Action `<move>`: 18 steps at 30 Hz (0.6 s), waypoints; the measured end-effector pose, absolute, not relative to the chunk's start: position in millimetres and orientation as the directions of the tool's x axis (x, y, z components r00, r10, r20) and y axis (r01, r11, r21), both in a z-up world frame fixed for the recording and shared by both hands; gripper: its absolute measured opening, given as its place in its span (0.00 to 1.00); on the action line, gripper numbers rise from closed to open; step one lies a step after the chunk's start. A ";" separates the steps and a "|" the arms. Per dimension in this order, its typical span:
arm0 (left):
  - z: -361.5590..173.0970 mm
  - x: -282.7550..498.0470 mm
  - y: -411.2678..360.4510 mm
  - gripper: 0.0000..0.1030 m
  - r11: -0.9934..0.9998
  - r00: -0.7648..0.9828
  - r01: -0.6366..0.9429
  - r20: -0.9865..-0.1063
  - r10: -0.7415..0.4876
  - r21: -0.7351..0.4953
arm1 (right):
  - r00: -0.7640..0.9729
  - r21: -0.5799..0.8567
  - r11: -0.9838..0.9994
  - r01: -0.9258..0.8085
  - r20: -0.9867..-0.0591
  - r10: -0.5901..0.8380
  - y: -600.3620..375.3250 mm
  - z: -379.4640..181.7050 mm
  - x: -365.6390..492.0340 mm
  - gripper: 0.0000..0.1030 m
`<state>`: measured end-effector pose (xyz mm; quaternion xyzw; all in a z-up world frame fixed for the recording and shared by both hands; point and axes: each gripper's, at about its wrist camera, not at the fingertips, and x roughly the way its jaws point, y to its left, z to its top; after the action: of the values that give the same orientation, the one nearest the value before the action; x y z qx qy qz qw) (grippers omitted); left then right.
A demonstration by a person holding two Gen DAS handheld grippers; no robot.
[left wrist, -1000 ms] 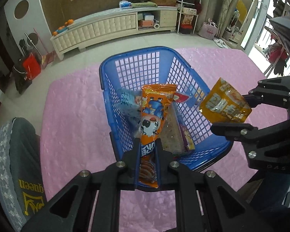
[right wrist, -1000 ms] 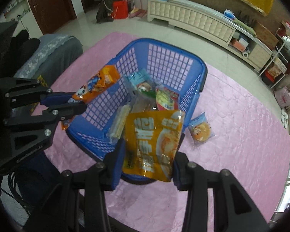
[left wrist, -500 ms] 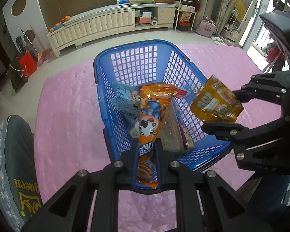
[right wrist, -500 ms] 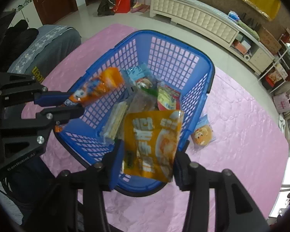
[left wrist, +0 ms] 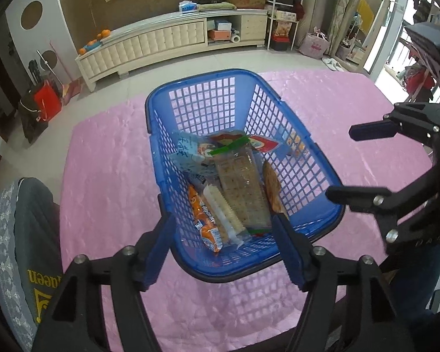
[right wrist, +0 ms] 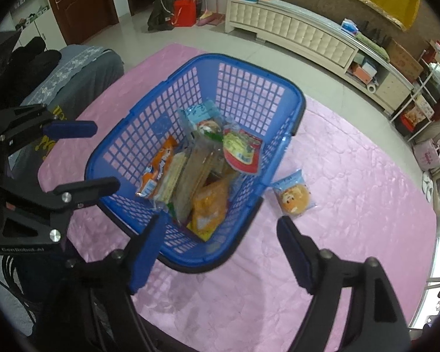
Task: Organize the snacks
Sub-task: 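Move the right tool to the wrapped bun and grasp it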
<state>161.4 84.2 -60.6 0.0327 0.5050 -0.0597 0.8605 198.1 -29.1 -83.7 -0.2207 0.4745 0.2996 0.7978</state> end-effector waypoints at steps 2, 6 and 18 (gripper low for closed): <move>-59.4 163.3 82.4 0.64 0.992 0.481 0.128 -0.874 -0.063 -0.001 | 0.373 -0.059 0.731 -0.680 -0.886 0.276 -36.5 -80.1 199.6 0.79; -56.3 169.0 78.4 0.64 0.993 0.488 0.116 -0.871 -0.059 -0.002 | 0.386 -0.064 0.745 -0.664 -0.883 0.268 -49.5 -75.7 204.1 0.79; -33.5 198.1 69.7 0.70 0.996 0.503 0.084 -0.862 -0.057 -0.017 | 0.422 -0.060 0.804 -0.592 -0.873 0.245 -89.1 -52.4 237.6 0.79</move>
<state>198.1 69.7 -33.5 0.0134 0.4967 -0.0408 0.8669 237.6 -89.1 -52.4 -0.1828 0.4739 0.2541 0.8231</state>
